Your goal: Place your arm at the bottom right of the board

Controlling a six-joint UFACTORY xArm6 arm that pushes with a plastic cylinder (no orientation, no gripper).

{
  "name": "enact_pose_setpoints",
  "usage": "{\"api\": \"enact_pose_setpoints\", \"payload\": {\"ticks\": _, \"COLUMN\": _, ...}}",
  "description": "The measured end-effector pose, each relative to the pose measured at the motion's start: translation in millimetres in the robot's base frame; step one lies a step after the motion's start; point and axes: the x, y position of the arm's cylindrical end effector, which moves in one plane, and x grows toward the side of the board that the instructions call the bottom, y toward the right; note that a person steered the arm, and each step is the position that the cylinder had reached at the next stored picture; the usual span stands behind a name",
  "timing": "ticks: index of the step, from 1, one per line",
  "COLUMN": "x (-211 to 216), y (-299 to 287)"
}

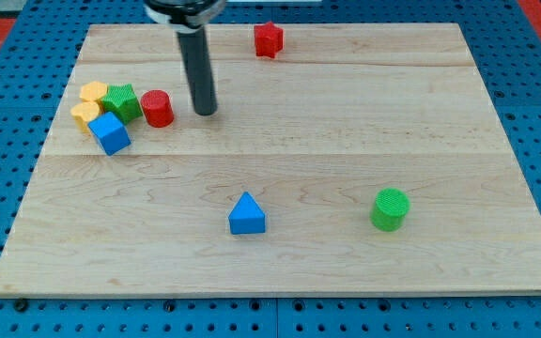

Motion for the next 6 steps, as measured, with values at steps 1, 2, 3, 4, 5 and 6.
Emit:
{"api": "enact_pose_setpoints", "payload": {"ticks": 1, "x": 41.0, "y": 127.7}}
{"api": "enact_pose_setpoints", "payload": {"ticks": 2, "x": 70.6, "y": 200.2}}
{"api": "enact_pose_setpoints", "payload": {"ticks": 3, "x": 86.6, "y": 268.0}}
{"api": "enact_pose_setpoints", "payload": {"ticks": 4, "x": 87.1, "y": 345.9}}
{"api": "enact_pose_setpoints", "payload": {"ticks": 5, "x": 126.3, "y": 375.5}}
{"api": "enact_pose_setpoints", "payload": {"ticks": 6, "x": 170.6, "y": 377.4}}
